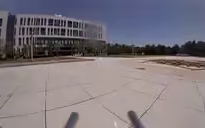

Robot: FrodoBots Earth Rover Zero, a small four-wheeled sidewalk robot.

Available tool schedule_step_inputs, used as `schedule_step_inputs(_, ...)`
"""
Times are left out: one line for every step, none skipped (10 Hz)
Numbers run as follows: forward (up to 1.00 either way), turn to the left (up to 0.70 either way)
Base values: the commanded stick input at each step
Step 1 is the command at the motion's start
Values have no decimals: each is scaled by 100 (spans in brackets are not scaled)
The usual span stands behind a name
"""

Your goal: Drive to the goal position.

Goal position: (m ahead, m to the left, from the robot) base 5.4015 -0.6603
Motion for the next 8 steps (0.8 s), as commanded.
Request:
schedule_step_inputs(70,1)
schedule_step_inputs(70,1)
schedule_step_inputs(70,1)
schedule_step_inputs(70,1)
schedule_step_inputs(70,1)
schedule_step_inputs(70,1)
schedule_step_inputs(70,1)
schedule_step_inputs(70,1)
